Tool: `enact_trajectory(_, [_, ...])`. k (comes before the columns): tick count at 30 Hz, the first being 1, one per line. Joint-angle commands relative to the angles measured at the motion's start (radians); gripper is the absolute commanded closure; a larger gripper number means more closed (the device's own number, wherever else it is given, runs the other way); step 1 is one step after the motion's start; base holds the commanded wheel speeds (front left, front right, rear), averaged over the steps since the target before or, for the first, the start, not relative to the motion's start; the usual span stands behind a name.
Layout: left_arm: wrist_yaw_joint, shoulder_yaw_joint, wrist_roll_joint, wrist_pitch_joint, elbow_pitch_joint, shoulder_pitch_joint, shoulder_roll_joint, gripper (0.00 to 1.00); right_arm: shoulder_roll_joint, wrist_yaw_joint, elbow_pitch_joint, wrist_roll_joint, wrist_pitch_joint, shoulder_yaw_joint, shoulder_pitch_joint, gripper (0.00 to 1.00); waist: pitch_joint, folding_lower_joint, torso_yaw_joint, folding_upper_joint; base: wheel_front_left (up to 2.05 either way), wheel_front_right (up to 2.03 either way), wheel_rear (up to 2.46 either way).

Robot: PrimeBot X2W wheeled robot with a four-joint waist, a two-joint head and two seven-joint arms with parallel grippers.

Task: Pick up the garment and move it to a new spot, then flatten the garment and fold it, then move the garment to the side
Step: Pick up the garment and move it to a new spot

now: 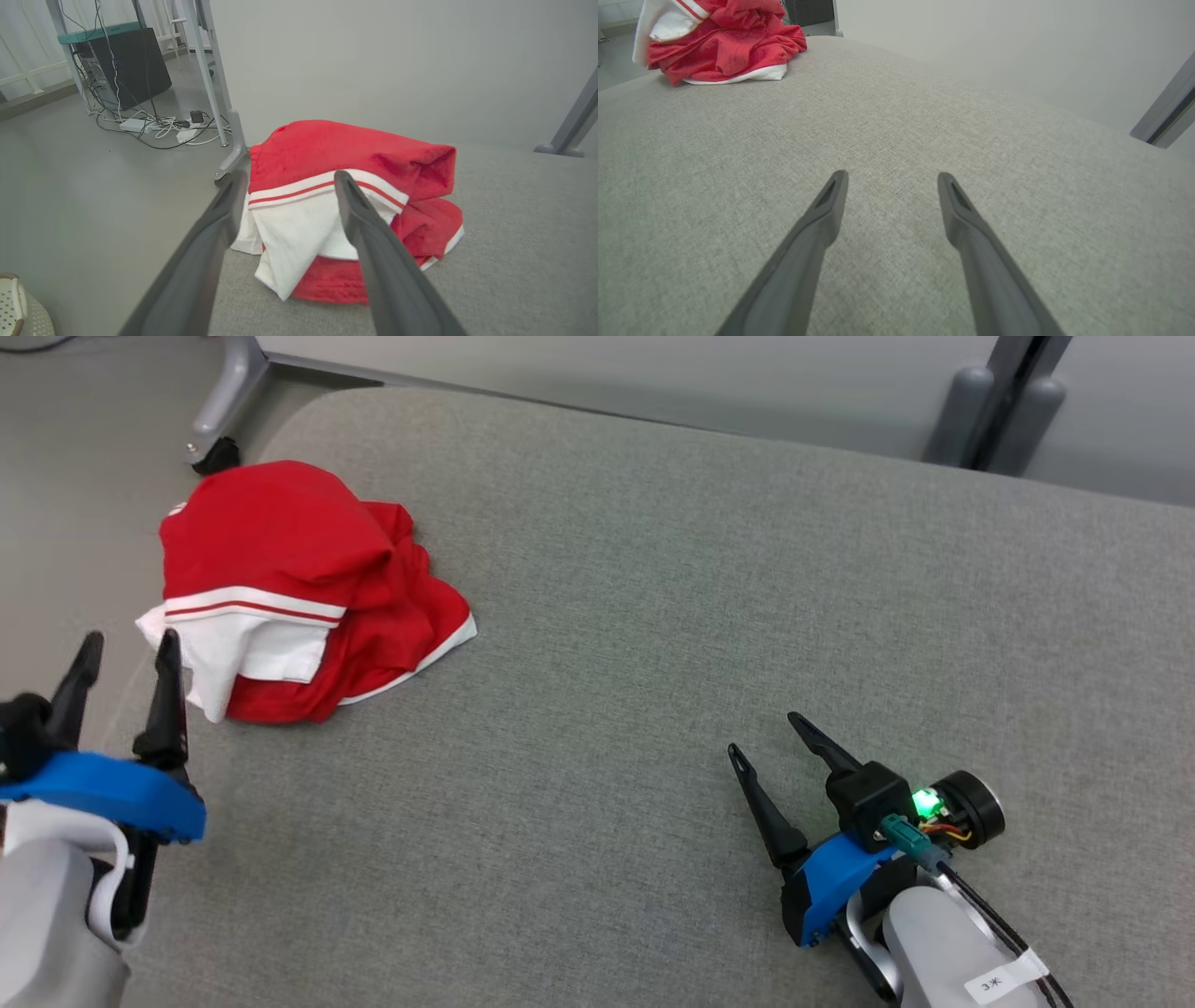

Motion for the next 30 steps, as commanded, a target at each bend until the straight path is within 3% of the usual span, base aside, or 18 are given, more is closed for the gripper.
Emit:
enact_trajectory(1, [-0.001,-0.047,-0.042,-0.002,0.001,-0.042,0.028,0.00,-0.003,0.000,0.004,-0.012,-0.004,0.003,-0.023,0.00,0.019,-0.0001,-0.007,0.0000,0.00,0.00,0.00])
enact_trajectory(9, [0.000,-0.305,-0.275,-0.002,0.020,-0.208,0.170,0.00,-0.004,0.000,0.007,-0.038,-0.003,0.001,-0.067,0.00,0.105,-0.0001,-0.059,0.0000,0.00,0.00,0.00])
enact_trajectory(17, [0.000,-0.493,-0.499,0.002,0.072,-0.301,0.238,0.00,-0.010,-0.001,0.002,-0.030,-0.001,0.023,-0.094,0.00,0.172,-0.0001,-0.107,0.0000,0.00,0.00,0.00])
enact_trajectory(21, [0.000,-0.553,-0.603,0.007,0.104,-0.322,0.245,0.00,-0.012,-0.001,-0.002,-0.028,0.000,0.028,-0.106,0.00,0.195,-0.0001,-0.126,0.0000,0.00,0.00,0.00])
enact_trajectory(23, [0.000,-0.581,-0.642,0.016,0.126,-0.329,0.246,0.76,-0.013,-0.001,-0.003,-0.029,0.000,0.028,-0.106,0.00,0.201,-0.0001,-0.133,0.0000,0.00,0.00,0.00])
enact_trajectory(24, [0.000,-0.595,-0.661,0.023,0.131,-0.331,0.242,1.00,-0.014,-0.001,-0.005,-0.029,0.000,0.027,-0.105,0.00,0.202,-0.0001,-0.136,0.0000,0.00,0.00,0.00])
enact_trajectory(30, [0.000,-0.663,-0.726,0.023,0.172,-0.349,0.237,1.00,-0.014,-0.001,-0.011,-0.036,0.000,0.017,-0.095,0.00,0.202,-0.0001,-0.142,0.0000,0.00,0.00,0.00])
